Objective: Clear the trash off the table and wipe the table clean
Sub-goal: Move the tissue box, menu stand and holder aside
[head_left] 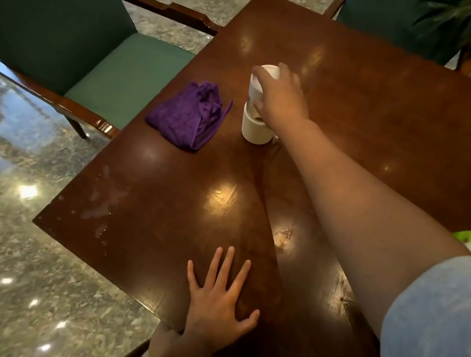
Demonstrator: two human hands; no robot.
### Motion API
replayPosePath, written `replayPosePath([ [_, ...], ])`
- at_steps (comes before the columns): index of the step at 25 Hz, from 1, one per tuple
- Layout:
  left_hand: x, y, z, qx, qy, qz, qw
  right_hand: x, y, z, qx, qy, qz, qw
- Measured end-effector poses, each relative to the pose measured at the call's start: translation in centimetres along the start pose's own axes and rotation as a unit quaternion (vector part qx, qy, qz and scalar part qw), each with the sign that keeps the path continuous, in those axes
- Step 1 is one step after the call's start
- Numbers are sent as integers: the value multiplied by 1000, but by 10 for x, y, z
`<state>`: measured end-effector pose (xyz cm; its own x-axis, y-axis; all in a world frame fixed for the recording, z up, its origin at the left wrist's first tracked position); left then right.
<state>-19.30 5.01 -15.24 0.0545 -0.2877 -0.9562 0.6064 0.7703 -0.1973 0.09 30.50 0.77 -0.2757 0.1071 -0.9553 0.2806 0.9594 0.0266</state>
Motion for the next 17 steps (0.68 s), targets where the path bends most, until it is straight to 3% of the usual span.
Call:
replayPosePath([
  [5,-1,1,0,-3,2,9,1000,-7,-32,3,-25,45,54,997],
  [10,0,2,-1,0,10,24,1000,-21,-115,30,34,78,139,987],
  [17,3,0,0,-3,15,29,999,-60,-237,112,165,35,89,982],
])
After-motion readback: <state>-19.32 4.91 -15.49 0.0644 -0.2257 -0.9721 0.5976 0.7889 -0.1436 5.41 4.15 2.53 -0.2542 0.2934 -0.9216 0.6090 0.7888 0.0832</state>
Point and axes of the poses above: each hand's wrist, its own y-axis towards the middle knuckle, its own x-axis out of the palm, z = x × y, the point moved 7 cm from there along y, towards the middle knuckle, and after that the axes turned 3 degrees about x, right-handed, at the moved point
